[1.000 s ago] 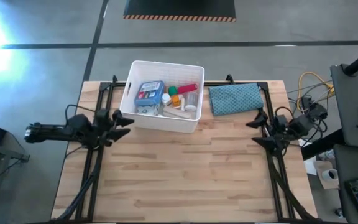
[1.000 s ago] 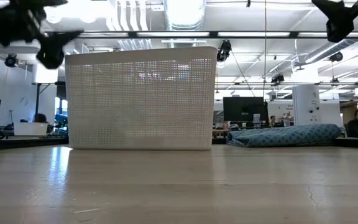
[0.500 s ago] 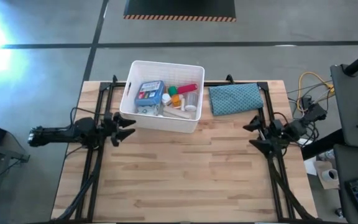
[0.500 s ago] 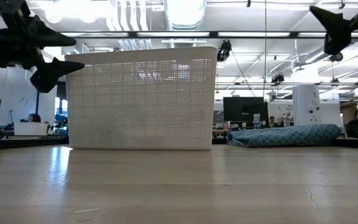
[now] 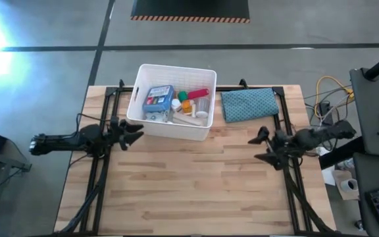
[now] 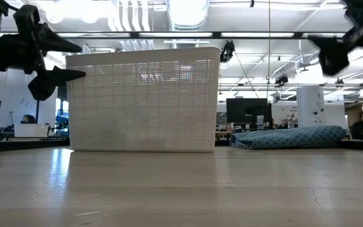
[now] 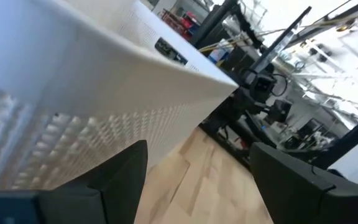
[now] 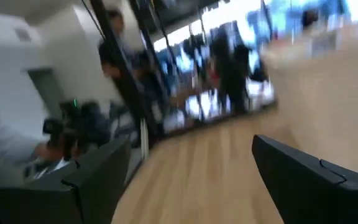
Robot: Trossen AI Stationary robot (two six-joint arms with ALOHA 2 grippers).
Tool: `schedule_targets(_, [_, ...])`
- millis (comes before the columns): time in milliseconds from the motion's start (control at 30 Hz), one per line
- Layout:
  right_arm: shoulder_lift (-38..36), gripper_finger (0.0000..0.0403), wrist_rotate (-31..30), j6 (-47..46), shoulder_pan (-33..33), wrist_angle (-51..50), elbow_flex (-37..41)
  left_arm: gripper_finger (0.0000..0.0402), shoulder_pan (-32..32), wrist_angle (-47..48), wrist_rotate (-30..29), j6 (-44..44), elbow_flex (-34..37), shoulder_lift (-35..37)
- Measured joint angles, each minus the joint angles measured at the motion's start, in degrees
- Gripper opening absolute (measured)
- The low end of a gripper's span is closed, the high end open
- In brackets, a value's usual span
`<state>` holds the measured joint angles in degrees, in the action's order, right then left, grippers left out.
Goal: Pick & place medical supplies in basket/bin
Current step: Return to Home Position
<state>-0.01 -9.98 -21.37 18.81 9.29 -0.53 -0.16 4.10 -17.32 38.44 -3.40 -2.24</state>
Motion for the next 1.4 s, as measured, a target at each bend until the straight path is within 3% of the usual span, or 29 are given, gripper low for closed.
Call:
schedule_targets(267, [0.0,0.0327,17.1,0.6,-14.0,1.6,0.0,0.0263,0.0,0.0,0.2,0.1,0.0,-3.6])
schedule_targets(500, [0.1,0.0327,24.7,-1.3,-22.5,1.7,0.0,0.0263,0.0,0.2,0.2,0.1,0.1,-7.3])
schedule_targets(833, [0.9,0.0327,19.1,-4.4,-23.2,-7.2,0.0,0.0263,0.0,0.3,0.2,0.1,0.1,-12.7])
schedule_targets(1400, [2.8,0.0327,19.0,-4.6,-23.1,-7.4,0.0,0.0262,0.0,0.6,0.2,0.1,0.1,-20.3])
